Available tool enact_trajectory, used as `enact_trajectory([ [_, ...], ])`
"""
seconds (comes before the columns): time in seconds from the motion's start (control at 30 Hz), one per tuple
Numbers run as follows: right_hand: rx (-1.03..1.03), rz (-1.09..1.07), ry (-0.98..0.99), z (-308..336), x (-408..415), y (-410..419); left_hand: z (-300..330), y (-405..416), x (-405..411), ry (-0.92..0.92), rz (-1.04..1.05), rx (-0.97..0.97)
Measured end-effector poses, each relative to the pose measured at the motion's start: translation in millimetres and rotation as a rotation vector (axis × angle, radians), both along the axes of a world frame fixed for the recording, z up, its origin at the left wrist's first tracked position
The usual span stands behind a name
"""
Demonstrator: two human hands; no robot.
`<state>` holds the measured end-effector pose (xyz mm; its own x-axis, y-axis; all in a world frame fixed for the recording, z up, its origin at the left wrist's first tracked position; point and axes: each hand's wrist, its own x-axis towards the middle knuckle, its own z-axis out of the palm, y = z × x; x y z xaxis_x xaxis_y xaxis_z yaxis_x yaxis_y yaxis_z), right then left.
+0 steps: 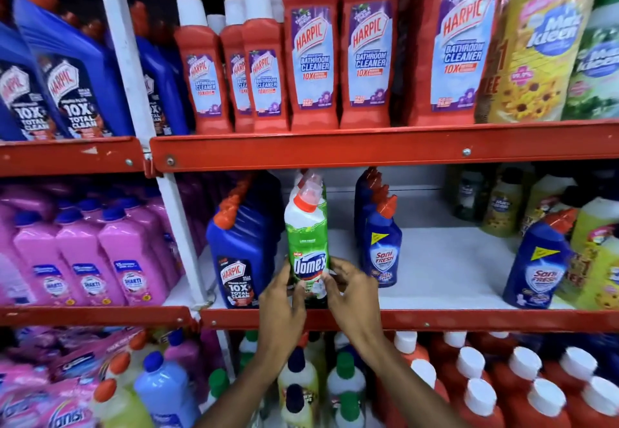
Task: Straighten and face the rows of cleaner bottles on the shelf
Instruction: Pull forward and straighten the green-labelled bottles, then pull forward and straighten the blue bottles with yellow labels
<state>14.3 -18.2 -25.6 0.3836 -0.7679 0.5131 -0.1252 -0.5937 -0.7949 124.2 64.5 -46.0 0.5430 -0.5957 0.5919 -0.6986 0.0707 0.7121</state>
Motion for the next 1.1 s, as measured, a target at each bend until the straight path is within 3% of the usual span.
enact_trajectory([
  [0.23, -0.028, 0.035, 0.024, -8.6, -7.4, -0.6, -10.6, -1.4, 5.6, -0.021, 0.02, 0.062],
  [0.33, -0.191, -0.041, 0.13, -12.7, -23.3, 2.0, -7.7, 7.7, -7.3, -0.09, 0.128, 0.009],
  [0.47, -0.549, -0.266, 0.307, -11.4, -60.3, -6.4, -1.7, 7.7, -30.8, -0.457, 0.189, -0.08],
  [0.57, -0.642, -0.393, 0.427, -8.5, -89.1, -22.0, 0.7, -10.1, -53.4, -0.682, 0.161, -0.01],
  [0.73, -0.616, -0.546, 0.584, -12.4, -146.3, -51.6, 3.0, -49.7, -102.6, -0.802, 0.074, 0.096],
  [0.9, -0.494, -0.64, 0.599, -18.8, -207.8, -79.4, -1.7, -88.7, -153.2, -0.789, -0.056, 0.188],
  [1.1, -0.231, -0.588, 0.349, -28.8, -265.6, -110.4, -10.1, -142.7, -210.1, -0.651, -0.186, 0.274],
])
